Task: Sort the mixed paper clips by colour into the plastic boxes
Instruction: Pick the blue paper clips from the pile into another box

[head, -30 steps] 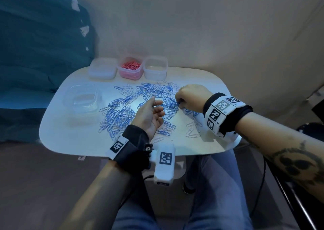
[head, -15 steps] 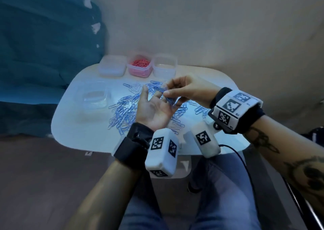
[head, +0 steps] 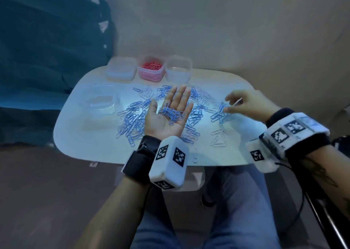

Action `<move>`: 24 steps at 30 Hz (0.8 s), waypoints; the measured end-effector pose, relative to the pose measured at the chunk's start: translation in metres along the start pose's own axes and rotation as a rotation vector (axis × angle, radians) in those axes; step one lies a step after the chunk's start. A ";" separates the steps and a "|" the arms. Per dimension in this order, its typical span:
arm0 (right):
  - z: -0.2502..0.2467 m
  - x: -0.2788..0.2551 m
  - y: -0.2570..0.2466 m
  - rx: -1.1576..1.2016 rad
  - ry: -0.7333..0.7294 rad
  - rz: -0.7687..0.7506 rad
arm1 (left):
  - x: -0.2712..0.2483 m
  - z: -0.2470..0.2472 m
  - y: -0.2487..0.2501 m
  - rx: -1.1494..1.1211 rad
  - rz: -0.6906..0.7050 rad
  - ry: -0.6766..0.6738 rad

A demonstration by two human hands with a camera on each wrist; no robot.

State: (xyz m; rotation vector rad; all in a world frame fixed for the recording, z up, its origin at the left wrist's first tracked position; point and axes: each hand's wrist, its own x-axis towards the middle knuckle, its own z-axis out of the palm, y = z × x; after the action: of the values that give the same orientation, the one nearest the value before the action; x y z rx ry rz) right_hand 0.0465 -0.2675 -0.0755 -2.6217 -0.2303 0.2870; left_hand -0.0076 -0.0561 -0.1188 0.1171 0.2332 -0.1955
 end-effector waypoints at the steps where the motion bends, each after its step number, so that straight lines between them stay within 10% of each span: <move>1: 0.003 -0.003 0.010 -0.136 -0.078 0.029 | 0.001 0.000 -0.003 0.015 -0.006 0.000; 15: -0.008 0.015 0.023 -0.187 -0.342 -0.076 | -0.002 0.001 -0.020 0.078 0.011 -0.010; 24: -0.005 0.021 0.029 -0.207 -0.227 -0.194 | -0.003 0.006 -0.026 0.107 -0.003 -0.011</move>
State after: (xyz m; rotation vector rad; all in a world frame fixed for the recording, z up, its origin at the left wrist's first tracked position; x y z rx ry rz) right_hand 0.0711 -0.2903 -0.0889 -2.7396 -0.6170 0.5185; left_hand -0.0148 -0.0814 -0.1149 0.2214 0.2124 -0.2115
